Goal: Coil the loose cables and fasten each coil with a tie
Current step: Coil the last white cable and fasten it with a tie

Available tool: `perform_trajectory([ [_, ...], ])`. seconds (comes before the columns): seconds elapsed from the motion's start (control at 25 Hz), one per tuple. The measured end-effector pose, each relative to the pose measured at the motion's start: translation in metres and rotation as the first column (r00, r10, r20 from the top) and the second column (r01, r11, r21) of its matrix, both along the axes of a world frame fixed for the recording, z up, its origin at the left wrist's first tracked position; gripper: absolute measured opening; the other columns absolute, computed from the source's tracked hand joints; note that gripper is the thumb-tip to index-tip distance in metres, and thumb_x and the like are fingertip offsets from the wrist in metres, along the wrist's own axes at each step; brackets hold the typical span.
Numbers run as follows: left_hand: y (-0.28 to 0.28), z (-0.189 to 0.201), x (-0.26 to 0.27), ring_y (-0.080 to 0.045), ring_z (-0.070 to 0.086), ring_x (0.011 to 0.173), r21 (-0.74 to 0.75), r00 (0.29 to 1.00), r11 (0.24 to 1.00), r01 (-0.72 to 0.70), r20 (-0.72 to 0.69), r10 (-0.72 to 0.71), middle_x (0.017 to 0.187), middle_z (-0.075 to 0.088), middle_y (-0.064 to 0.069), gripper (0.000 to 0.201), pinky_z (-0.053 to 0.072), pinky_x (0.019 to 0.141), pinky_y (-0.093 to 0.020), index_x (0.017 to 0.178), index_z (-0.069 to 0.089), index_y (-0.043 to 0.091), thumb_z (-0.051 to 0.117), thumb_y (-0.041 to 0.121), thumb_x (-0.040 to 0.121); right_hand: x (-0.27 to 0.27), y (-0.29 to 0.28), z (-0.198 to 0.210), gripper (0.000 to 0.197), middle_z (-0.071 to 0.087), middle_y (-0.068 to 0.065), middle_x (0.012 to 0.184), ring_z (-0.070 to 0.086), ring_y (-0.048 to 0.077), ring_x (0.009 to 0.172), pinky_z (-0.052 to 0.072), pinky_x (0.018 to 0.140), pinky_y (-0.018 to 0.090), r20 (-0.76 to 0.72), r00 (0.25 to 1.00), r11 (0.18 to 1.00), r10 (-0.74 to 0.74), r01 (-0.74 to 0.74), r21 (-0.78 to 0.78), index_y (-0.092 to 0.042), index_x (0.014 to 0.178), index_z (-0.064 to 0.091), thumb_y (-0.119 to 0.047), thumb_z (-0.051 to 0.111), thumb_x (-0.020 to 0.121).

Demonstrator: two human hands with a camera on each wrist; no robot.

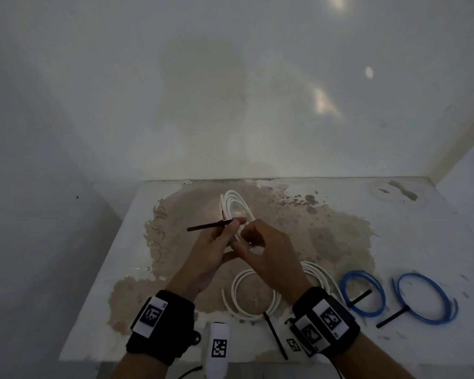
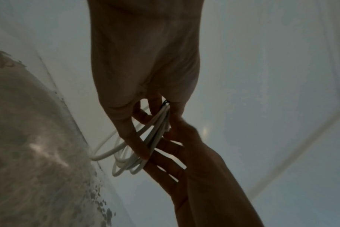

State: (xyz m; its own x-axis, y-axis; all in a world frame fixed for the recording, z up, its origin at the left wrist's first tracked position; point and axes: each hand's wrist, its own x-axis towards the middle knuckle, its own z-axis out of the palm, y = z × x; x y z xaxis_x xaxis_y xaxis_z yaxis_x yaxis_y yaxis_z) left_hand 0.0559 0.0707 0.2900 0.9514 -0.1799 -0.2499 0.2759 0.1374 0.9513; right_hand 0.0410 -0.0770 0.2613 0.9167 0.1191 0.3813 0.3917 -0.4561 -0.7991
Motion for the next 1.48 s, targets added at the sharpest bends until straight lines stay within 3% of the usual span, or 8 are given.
perform_trajectory([
  [0.4, -0.005, -0.003, -0.004, -0.017, 0.06, 0.11, 0.108, 0.995, 0.993, 0.038, -0.096, -0.028, 0.109, 0.069, 0.001, 0.025, 0.052, 0.09, -0.052, 0.101, 0.072, 0.031, 0.052, 0.045, 0.096, 0.0, 0.002, -0.01, 0.018, 0.054, -0.01, 0.082, 0.052, 0.008, 0.067, 0.053, 0.061, 0.033, 0.063, 0.998, 0.962, -0.002, 0.019, -0.271, -0.018, 0.091, 0.057, -0.035, 0.053, 0.091],
  [0.56, -0.014, -0.002, -0.004, 0.0, 0.06, 0.097, 0.145, 0.999, 0.989, 0.011, -0.044, -0.005, 0.107, 0.072, 0.001, 0.024, 0.039, 0.076, -0.02, 0.099, 0.069, 0.023, 0.048, 0.034, 0.099, 0.004, 0.0, -0.011, 0.031, 0.057, -0.003, 0.079, 0.053, 0.016, 0.064, 0.047, 0.057, 0.032, 0.059, 0.998, 0.948, 0.012, 0.007, -0.32, -0.014, 0.092, 0.058, -0.041, 0.043, 0.088],
  [0.72, -0.018, -0.012, -0.003, -0.019, 0.066, 0.093, 0.038, 0.994, 0.998, -0.05, -0.095, 0.054, 0.098, 0.072, -0.006, 0.031, 0.049, 0.087, -0.034, 0.111, 0.069, 0.01, 0.05, 0.03, 0.099, -0.001, -0.005, -0.017, 0.018, 0.049, -0.007, 0.074, 0.048, 0.015, 0.063, 0.038, 0.056, 0.024, 0.008, 0.999, 0.948, 0.054, -0.049, -0.315, -0.024, 0.08, 0.044, -0.041, 0.043, 0.083],
  [0.88, -0.016, -0.013, 0.005, -0.019, 0.065, 0.085, -0.14, 0.975, 0.978, -0.152, -0.185, 0.125, 0.091, 0.067, -0.007, 0.031, 0.052, 0.072, -0.034, 0.116, 0.064, 0.005, 0.049, 0.027, 0.1, -0.006, -0.007, -0.023, 0.016, 0.064, -0.005, 0.088, 0.06, 0.012, 0.076, 0.053, 0.066, 0.03, -0.032, 0.998, 0.968, 0.057, -0.063, -0.244, -0.02, 0.09, 0.059, -0.036, 0.056, 0.089],
  [0.96, -0.01, -0.01, 0.014, -0.019, 0.065, 0.077, -0.215, 0.964, 0.954, -0.209, -0.208, 0.165, 0.092, 0.063, -0.008, 0.023, 0.055, 0.065, -0.034, 0.107, 0.061, 0.006, 0.05, 0.024, 0.101, -0.004, -0.012, -0.022, 0.012, 0.063, -0.009, 0.095, 0.061, 0.006, 0.086, 0.052, 0.071, 0.022, -0.076, 0.996, 0.991, 0.046, -0.056, -0.123, -0.024, 0.093, 0.06, -0.035, 0.064, 0.092],
  [1.08, 0.011, -0.018, 0.023, -0.009, 0.037, 0.044, -0.142, 0.95, 0.957, -0.255, -0.22, 0.22, 0.076, 0.043, 0.001, 0.015, 0.038, 0.044, -0.024, 0.087, 0.057, 0.01, 0.05, 0.019, 0.098, 0.001, -0.023, -0.035, 0.007, 0.06, -0.011, 0.089, 0.058, 0.001, 0.086, 0.044, 0.069, 0.013, -0.141, 0.988, 0.998, -0.063, 0.057, -0.04, -0.026, 0.089, 0.058, -0.027, 0.064, 0.094],
  [1.24, 0.047, -0.073, 0.024, -0.005, 0.017, 0.036, -0.108, 0.9, 0.944, -0.31, -0.353, 0.256, 0.057, 0.023, 0.006, 0.017, 0.018, 0.033, -0.018, 0.079, 0.048, 0.013, 0.045, 0.018, 0.095, -0.005, -0.034, -0.075, 0.011, 0.058, -0.011, 0.081, 0.054, 0.0, 0.074, 0.04, 0.069, 0.02, -0.514, 0.851, 0.993, -0.11, 0.071, -0.094, -0.02, 0.086, 0.056, -0.021, 0.06, 0.096],
  [1.48, 0.101, -0.173, 0.018, -0.006, 0.021, 0.031, 0.001, 0.762, 0.898, -0.441, -0.528, 0.375, 0.045, 0.028, 0.008, 0.038, 0.019, 0.031, -0.016, 0.07, 0.043, 0.015, 0.045, 0.04, 0.099, -0.044, -0.056, -0.117, 0.015, 0.063, 0.009, 0.08, 0.061, 0.013, 0.07, 0.046, 0.06, 0.017, -0.736, 0.673, 0.997, -0.073, 0.039, -0.063, -0.013, 0.084, 0.059, -0.016, 0.055, 0.099],
])
